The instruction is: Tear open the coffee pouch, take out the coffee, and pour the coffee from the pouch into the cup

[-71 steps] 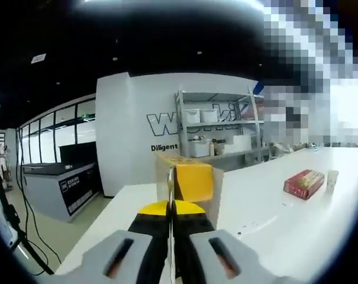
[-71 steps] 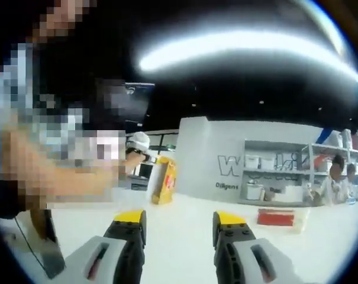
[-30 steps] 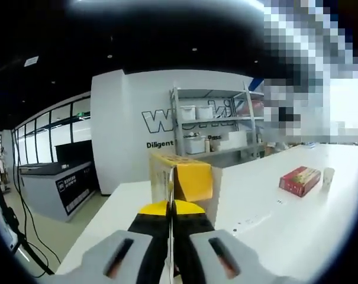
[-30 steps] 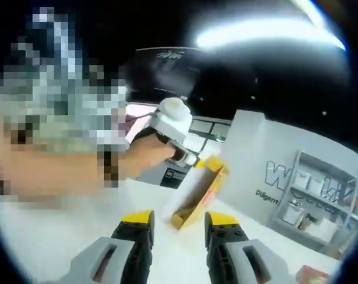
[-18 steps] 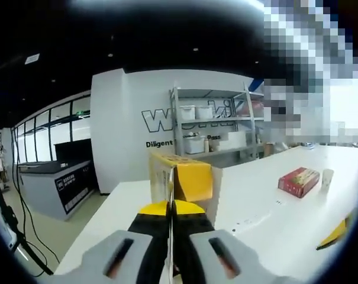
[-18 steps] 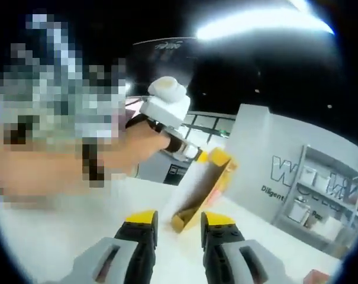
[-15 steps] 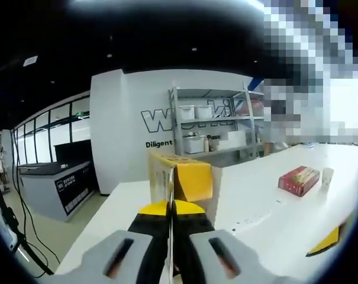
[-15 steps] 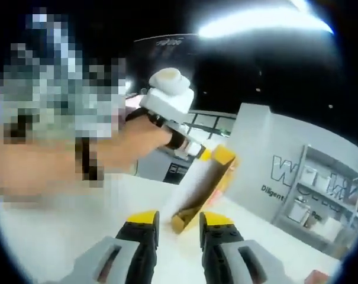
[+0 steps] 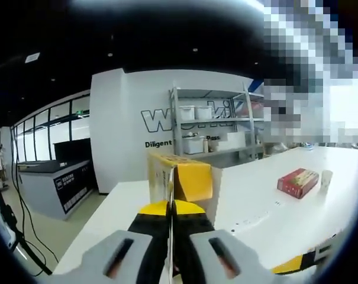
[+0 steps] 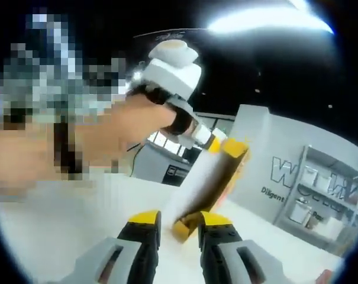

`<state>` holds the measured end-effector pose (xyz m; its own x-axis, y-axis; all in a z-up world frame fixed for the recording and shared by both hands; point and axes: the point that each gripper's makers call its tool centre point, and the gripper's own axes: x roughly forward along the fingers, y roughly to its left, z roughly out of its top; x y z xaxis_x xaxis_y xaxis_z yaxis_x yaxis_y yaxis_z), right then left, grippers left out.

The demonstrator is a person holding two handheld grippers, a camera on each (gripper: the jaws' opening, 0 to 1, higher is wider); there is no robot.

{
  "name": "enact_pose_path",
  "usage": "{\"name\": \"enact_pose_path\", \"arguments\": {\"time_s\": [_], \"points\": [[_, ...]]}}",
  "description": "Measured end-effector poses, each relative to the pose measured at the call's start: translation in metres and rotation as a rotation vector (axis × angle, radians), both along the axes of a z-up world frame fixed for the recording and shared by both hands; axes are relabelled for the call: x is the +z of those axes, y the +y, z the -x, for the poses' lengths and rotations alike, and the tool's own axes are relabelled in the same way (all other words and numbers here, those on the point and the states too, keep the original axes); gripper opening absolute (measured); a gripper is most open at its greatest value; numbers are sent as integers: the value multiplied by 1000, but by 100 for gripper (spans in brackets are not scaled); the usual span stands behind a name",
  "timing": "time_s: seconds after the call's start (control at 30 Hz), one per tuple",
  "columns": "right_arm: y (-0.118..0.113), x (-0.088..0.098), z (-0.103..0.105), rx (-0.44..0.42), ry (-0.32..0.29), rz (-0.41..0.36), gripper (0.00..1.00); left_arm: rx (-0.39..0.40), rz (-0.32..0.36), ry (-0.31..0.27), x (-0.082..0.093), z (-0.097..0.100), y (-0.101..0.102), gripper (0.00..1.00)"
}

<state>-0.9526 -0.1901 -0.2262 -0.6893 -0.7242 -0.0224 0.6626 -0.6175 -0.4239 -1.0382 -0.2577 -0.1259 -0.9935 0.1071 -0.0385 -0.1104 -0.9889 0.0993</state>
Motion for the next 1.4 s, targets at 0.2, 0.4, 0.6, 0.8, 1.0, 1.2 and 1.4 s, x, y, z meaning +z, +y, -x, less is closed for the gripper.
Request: {"name": "enact_pose_path", "arguments": {"time_s": [0.2,0.4,0.6,0.8,1.0,1.2,1.4], "points": [[-13,-4,22,-30,-9,87,26,3,5,-2,0,0,0,3],[-24,-7,31,-41,-11,97,25,3,2,-2,-1,2,-2,3],[-33,-19,35,-31,-19,73,23,5,1,-3,0,8,-4,3],[-33,-25,49,-59,-51,91,23,12,-4,-9,2,13,-9,3],[-41,-23,57,-68,-54,118,23,16,-8,-11,2,12,-12,3],[-43,-26,72,-88,-88,144,22,18,-12,-13,3,18,-17,4],[-48,-37,81,-106,-109,111,21,28,-24,-14,2,19,-23,4]]}}
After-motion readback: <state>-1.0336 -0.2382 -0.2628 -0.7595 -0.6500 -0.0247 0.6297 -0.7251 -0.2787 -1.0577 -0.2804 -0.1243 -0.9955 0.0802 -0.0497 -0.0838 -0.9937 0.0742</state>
